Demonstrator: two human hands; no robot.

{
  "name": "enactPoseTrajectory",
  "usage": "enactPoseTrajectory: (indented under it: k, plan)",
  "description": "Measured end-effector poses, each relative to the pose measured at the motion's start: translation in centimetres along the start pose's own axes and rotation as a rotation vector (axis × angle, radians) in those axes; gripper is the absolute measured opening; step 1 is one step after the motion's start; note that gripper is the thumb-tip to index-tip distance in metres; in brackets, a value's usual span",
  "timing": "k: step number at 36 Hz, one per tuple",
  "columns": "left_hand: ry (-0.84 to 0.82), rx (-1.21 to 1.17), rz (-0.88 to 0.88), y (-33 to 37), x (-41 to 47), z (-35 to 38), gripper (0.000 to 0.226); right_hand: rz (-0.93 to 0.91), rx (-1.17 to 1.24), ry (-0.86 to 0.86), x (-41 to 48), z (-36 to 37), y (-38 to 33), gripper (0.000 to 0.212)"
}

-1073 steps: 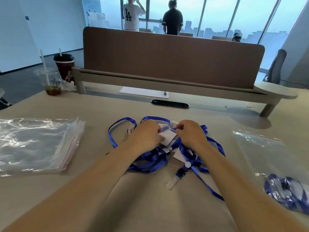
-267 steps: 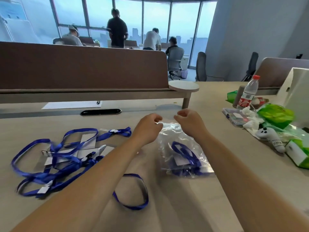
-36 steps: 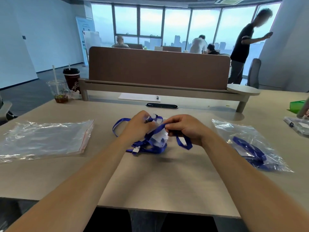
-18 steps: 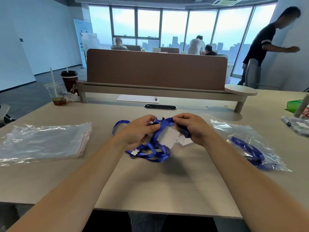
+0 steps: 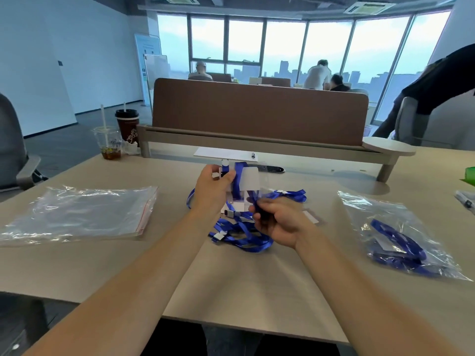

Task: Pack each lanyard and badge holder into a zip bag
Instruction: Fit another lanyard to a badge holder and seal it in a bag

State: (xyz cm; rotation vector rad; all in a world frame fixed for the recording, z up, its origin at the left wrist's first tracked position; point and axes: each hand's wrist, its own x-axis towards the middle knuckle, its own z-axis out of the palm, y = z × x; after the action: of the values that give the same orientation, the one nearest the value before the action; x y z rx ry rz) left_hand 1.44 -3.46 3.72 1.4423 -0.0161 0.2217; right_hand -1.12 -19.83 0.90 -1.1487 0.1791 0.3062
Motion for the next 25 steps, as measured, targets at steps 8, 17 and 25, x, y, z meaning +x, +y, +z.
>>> enactPoseTrajectory:
  k: [8,17,25]
  plan:
    - [0.037,0.386,0.32,0.0,0.0,-1.7,0.01,0.076,-0.131,0.043,0.3,2.6,-0.1,0.015]
    - [-0.097,0.596,0.389,-0.5,-0.8,-3.5,0.039,0.1,-0.141,0.075,0.5,4.7,-0.7,0.015]
    - [-0.168,0.776,0.449,-1.0,-0.4,-5.6,0.03,0.027,-0.067,-0.017,0.7,7.3,-0.3,0.023]
